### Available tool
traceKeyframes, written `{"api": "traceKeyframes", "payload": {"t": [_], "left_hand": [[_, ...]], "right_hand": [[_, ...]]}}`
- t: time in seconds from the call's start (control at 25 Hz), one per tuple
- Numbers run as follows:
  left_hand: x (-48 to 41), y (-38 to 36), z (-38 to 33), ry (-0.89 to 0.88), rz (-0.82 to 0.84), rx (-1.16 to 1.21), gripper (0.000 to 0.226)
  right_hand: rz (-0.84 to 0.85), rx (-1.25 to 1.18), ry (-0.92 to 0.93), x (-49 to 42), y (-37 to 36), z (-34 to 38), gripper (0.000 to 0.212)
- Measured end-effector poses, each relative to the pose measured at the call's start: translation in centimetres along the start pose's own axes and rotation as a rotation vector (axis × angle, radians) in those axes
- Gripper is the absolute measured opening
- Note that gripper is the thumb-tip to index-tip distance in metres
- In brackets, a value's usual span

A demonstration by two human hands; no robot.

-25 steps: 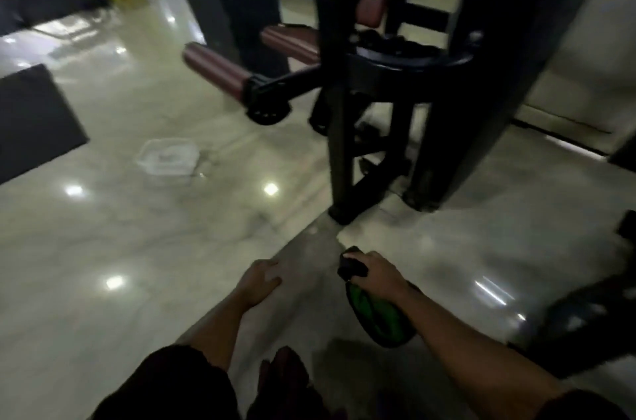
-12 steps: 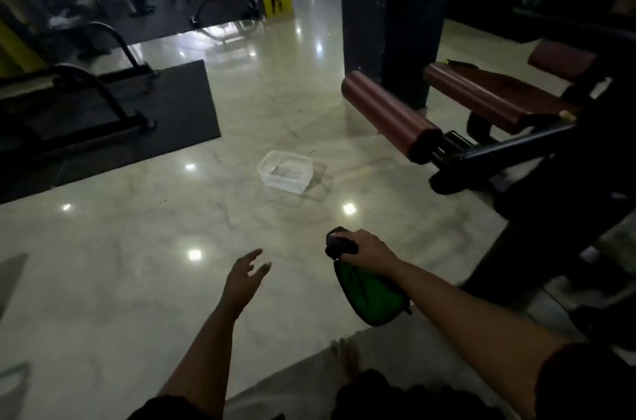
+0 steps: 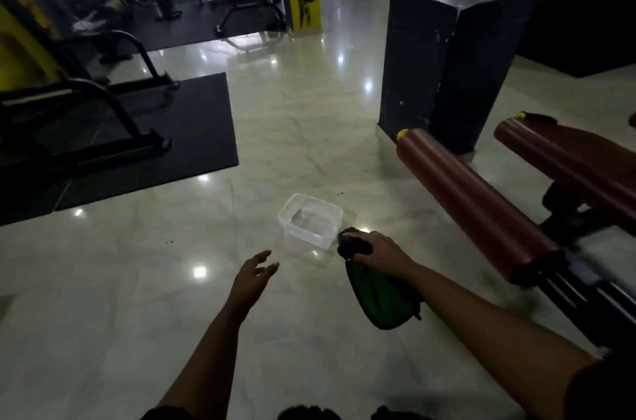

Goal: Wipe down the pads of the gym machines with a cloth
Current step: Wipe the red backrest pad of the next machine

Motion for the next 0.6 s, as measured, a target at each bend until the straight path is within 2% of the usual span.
{"api": "traceKeyframes", "payload": {"t": [0.28,0.6], "left_hand": [[-21.3,3.1,-3.8,-0.072,0.035,-0.01,0.042],[-45.0,3.1,-13.0,-0.192,0.259,-0.09,0.041]], "right_hand": [[-0.088,-0.045,-0.056,-18.2,2.9,1.6,0.054],[-0.345,-0.142,-0.197,-35.1,10.6,2.5,0.055]]}}
Point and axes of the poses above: each hand's wrist, its own x-axis away from the middle knuckle, its own y-axis out of the back of the hand, z = x × y, the point moved 1 cm from there along -x, towards the middle knuckle, and after that the axes turned 12 degrees about -x, right-handed, at the moved point
